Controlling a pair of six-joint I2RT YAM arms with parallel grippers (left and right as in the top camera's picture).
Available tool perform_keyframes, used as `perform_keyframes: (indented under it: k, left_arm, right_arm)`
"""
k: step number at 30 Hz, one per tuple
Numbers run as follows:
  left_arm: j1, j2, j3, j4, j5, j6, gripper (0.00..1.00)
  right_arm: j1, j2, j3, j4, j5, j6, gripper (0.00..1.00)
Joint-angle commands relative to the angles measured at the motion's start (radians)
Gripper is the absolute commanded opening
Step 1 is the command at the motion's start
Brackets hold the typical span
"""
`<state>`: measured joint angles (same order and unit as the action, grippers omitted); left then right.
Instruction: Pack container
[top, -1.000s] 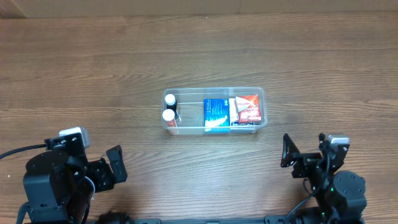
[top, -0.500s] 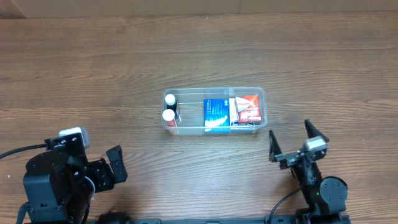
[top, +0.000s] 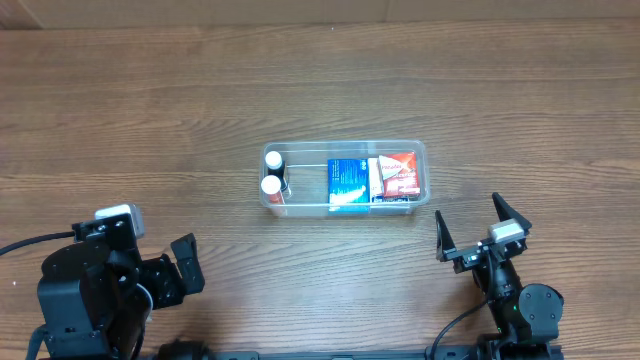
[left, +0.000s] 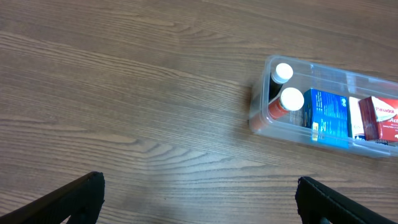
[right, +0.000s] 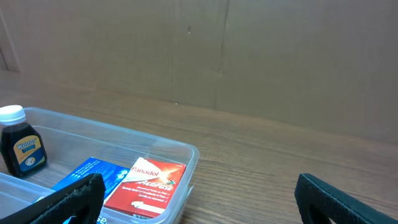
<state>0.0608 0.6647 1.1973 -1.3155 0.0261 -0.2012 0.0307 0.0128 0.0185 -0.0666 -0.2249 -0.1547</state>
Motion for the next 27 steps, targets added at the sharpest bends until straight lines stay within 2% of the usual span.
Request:
perform_keyframes:
  k: [1, 4, 27]
  left_arm:
    - [0.005, -0.003, 0.001, 0.003, -0.007, 0.014, 1.00]
    - [0.005, -0.003, 0.001, 0.003, -0.007, 0.014, 1.00]
    - [0.005, -0.003, 0.001, 0.003, -0.007, 0.014, 1.00]
  right_arm:
    - [-0.003, -0.010, -0.011, -0.002, 0.053, 0.087, 1.00]
    - [-0.003, -0.010, -0.011, -0.003, 0.145, 0.176, 1.00]
    - [-0.003, -0.010, -0.011, -0.007, 0.146, 0.175, 1.00]
